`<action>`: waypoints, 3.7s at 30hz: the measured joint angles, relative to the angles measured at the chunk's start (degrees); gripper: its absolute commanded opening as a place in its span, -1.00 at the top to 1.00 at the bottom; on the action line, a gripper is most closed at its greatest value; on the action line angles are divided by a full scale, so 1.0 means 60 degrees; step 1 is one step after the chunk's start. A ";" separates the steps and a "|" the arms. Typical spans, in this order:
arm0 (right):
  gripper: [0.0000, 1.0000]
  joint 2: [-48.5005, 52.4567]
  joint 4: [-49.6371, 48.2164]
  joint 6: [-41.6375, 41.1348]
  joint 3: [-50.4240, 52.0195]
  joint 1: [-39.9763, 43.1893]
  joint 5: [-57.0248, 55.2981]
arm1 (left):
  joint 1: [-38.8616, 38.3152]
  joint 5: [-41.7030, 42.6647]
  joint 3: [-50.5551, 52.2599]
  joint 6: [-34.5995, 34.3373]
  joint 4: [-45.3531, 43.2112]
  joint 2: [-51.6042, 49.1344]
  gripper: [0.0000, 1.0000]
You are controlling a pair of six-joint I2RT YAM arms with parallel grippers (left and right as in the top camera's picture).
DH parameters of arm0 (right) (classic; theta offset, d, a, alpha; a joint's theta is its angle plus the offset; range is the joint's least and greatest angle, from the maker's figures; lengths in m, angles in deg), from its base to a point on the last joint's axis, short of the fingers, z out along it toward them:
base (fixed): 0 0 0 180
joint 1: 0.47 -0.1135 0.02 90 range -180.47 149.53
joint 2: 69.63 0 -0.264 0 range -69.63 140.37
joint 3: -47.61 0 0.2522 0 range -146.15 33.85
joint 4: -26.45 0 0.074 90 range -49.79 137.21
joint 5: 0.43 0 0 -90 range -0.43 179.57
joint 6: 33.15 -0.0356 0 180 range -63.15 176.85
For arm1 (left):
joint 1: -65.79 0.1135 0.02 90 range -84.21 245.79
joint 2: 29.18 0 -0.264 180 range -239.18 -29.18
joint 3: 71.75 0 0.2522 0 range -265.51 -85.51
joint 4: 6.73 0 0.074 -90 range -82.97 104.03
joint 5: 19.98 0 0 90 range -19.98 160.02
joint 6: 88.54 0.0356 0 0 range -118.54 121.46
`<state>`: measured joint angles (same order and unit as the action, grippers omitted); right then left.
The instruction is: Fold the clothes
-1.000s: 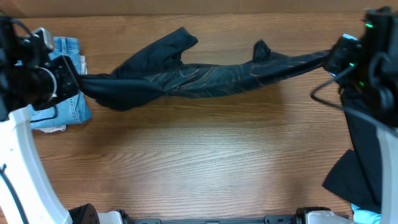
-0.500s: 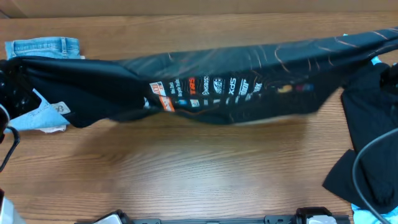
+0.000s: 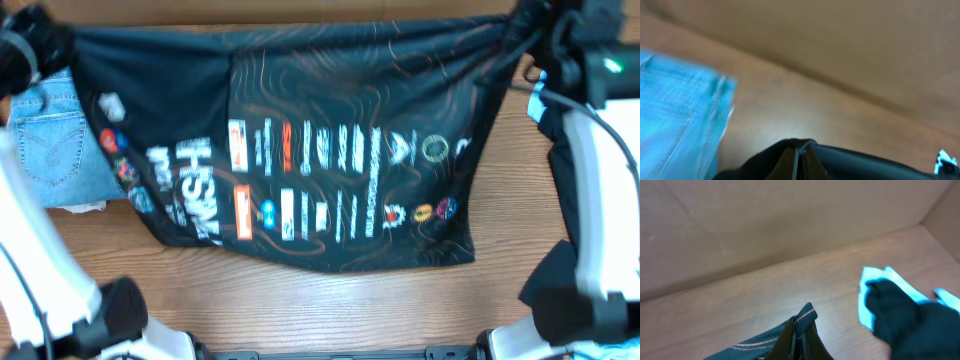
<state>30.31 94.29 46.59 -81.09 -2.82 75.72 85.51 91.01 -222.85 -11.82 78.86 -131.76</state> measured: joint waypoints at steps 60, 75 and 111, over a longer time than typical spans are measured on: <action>0.92 -0.4098 0.2965 -0.0033 -0.1672 0.0583 0.0080 | -0.1104 -0.0302 -0.1749 0.1752 0.3180 0.2623 0.92; 0.92 -0.4102 0.2273 0.0178 -0.1963 0.0583 0.0011 | -0.1104 -0.1100 -0.2055 0.1676 0.2495 0.3534 0.92; 0.92 0.0725 0.3931 0.0149 -0.5173 0.0583 0.0219 | -0.1144 -0.0240 -0.2444 0.0517 0.1308 0.0477 0.92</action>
<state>34.66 117.88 47.49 -112.12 0.68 77.04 78.65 89.57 -237.51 -8.72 86.71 -128.90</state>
